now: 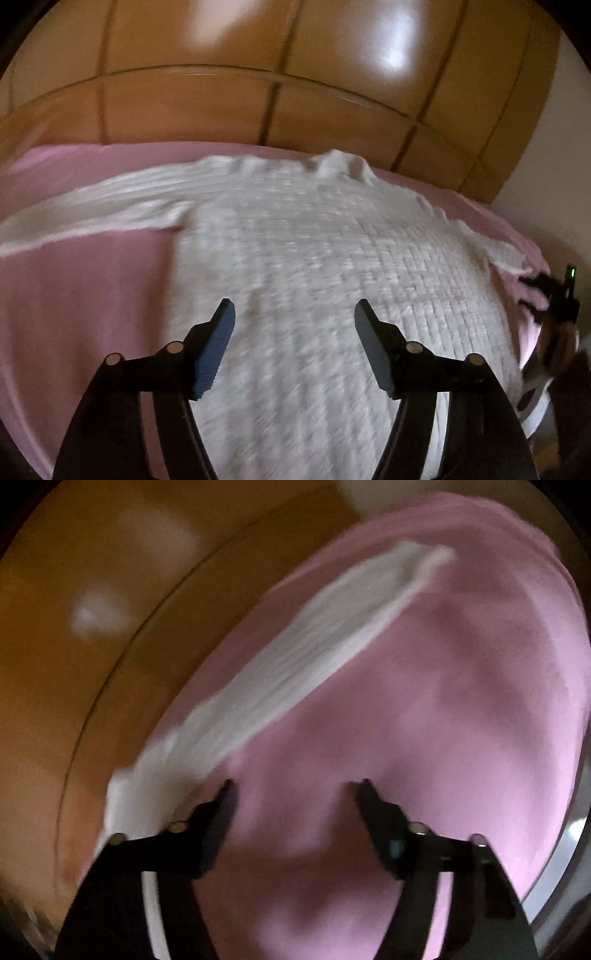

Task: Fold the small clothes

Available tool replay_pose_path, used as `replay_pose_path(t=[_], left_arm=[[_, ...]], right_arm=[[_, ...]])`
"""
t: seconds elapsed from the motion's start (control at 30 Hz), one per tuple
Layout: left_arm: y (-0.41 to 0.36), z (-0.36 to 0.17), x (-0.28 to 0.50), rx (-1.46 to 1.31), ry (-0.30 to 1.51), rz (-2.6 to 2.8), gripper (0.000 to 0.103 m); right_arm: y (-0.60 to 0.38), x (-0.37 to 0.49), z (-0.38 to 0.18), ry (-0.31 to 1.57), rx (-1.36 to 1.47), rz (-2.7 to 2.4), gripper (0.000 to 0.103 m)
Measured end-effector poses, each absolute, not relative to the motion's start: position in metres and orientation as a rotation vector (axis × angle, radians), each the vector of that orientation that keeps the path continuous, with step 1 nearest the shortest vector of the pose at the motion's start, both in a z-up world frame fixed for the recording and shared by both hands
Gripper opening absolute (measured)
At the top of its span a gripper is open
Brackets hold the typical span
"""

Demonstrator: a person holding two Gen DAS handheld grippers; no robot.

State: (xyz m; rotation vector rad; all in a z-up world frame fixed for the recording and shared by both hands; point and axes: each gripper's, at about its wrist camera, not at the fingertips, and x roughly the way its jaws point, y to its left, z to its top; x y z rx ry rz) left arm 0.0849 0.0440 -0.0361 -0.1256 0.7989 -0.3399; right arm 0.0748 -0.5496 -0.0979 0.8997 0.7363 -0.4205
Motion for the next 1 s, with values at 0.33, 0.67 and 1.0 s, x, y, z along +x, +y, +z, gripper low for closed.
replay_pose_path(t=[0.33, 0.67, 1.0], left_arm=[[0.013, -0.071, 0.115, -0.038, 0.879, -0.347, 0.066], [0.019, -0.078, 0.119, -0.102, 0.877, -0.358, 0.071], [0.041, -0.07, 0.122, -0.223, 0.908, -0.396, 0.071]], right_arm=[[-0.657, 0.132, -0.099, 0.665, 1.008, -0.659, 0.057], [-0.612, 0.199, -0.036, 0.722, 0.694, -0.581, 0.007], [-0.376, 0.28, 0.025, 0.738, 0.28, -0.092, 0.007]])
